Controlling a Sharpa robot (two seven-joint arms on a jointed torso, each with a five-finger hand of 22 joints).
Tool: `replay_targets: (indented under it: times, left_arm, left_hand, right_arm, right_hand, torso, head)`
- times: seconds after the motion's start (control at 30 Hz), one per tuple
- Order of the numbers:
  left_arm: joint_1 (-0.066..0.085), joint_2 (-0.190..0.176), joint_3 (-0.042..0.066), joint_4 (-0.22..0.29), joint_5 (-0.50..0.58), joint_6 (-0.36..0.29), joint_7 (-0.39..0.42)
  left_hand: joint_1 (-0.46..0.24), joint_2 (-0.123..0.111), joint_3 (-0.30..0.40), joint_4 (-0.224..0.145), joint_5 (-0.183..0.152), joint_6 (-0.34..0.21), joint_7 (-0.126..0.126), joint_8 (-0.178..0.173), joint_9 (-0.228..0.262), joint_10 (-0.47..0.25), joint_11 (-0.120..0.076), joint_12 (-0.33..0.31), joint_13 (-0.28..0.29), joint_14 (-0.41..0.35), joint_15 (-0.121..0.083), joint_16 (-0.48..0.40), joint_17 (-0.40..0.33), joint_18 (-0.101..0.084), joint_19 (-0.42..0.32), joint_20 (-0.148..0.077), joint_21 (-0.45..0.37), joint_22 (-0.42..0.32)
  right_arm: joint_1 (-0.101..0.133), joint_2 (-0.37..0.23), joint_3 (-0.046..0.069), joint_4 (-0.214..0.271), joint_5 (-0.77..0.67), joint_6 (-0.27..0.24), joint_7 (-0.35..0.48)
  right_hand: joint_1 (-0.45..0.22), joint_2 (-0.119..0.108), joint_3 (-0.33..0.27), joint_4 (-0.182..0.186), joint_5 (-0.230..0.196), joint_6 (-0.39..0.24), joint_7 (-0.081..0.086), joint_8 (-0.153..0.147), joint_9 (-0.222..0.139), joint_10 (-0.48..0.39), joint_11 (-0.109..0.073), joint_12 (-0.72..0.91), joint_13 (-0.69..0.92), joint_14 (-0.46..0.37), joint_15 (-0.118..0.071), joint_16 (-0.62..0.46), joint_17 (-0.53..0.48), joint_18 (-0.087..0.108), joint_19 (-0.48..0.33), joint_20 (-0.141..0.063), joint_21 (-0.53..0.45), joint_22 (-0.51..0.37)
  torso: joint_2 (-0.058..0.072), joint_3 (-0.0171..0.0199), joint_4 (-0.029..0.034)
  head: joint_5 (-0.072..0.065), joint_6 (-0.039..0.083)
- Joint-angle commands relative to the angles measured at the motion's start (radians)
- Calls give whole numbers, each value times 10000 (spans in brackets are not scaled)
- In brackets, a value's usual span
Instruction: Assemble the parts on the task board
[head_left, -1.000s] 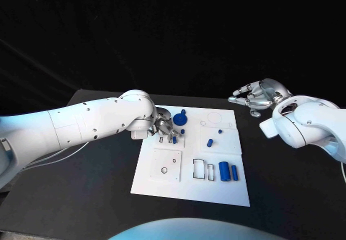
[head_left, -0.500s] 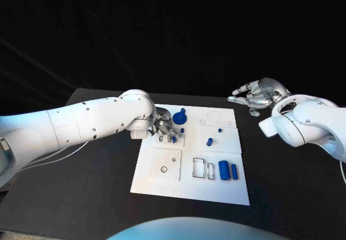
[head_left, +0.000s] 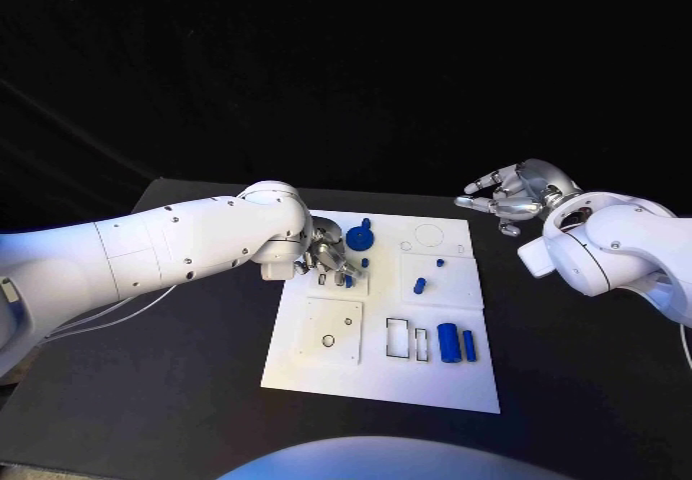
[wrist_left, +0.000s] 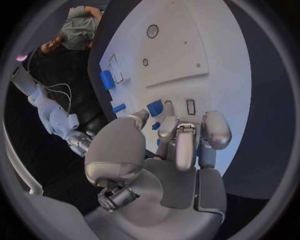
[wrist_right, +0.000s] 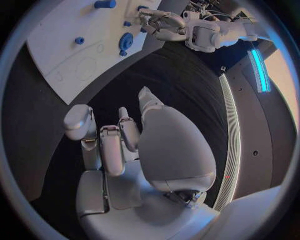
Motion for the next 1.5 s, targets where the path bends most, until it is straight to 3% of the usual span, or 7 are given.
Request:
replay_targets:
  times: [0.03,0.17,0.57,0.77,0.83,0.93,1.5]
  left_arm:
    - [3,7,3,5,157,39,14]
    - [-3,4,5,1,235,6,34]
    - [-12,12,8,17,577,50,89]
    - [-23,-30,12,31,885,42,120]
    - [-40,-77,31,60,1024,14,132]
    - [-56,-182,60,108,1197,-24,144]
    - [-68,-839,148,770,960,-704,318]
  left_hand:
    - [158,47,-16,-32,-20,-18,-47,48,45,-49,-44,-8,16,697,-32,-9,1568,-82,-48,4,-25,17]
    - [738,282,306,-68,-16,-112,-59,49,184,-98,-58,-49,-37,686,-44,-27,1541,-73,-80,-2,-41,-17]
    - [1395,164,949,-118,-14,-204,-65,10,355,-188,-65,-123,-136,669,-47,-51,1509,-69,-112,5,-52,-23]
    - [2255,-10,2606,-642,-5,-349,-65,-42,545,-337,-96,-264,-295,651,-87,-78,1473,-55,-161,-23,-77,-56]
    - [2099,-446,4148,-1071,24,-434,40,65,784,-442,-40,-470,-570,638,-40,-93,1454,-39,-216,4,-111,-110]
    - [1863,-550,4834,-1420,-23,-479,-12,160,962,-407,-41,-488,-619,640,-32,-90,1461,-47,-214,32,-104,-94]
    - [1485,-712,5558,-1911,-23,-451,-43,383,1253,-414,-73,-572,-754,657,-56,-70,1499,-50,-198,19,-83,-49]
  right_arm:
    - [-18,30,-2,-34,-141,165,-94]
    - [-48,51,-4,-64,-151,180,-121]
    - [-72,138,-11,-176,-228,400,-268]
    - [-98,167,-11,-214,-237,553,-331]
    - [-109,164,-11,-229,-237,619,-363]
    - [-126,152,-12,-255,-236,684,-395]
    - [-150,74,-12,-357,-196,839,-393]
  right_hand:
    - [-35,14,-7,83,25,-80,0,53,14,-48,0,-35,-25,518,51,-39,518,105,-90,7,-49,-15]
    - [-54,36,-12,112,24,-86,0,67,17,-50,0,-38,-29,514,51,-50,502,108,-97,8,-74,-31]
    - [-94,82,-19,156,23,-100,1,90,23,-59,1,-47,-43,518,51,-49,515,111,-103,8,-104,-48]
    - [-185,143,-41,194,20,-112,0,125,33,-76,2,-63,-65,510,53,-71,483,120,-122,9,-164,-89]
    - [-269,179,-68,202,17,-131,2,147,37,-90,5,-75,-82,500,55,-90,454,136,-165,12,-254,-155]
    - [-299,187,-82,202,16,-138,2,156,40,-93,7,-75,-84,497,56,-96,445,139,-173,12,-274,-168]
    - [-435,221,-155,197,17,-184,10,201,48,-172,15,-142,-163,451,66,-174,309,188,-307,19,-528,-358]
  torso:
    - [15,4,6]
    - [19,9,6]
    - [13,3,7]
    - [13,-1,11]
    - [7,-2,11]
    - [-1,-16,32]
    - [27,-11,-4]
  head:
    - [-2,2]
    - [55,-4]
    - [65,-11]
    - [82,-35]
    - [102,-32]
    - [78,-2]
    - [130,62]
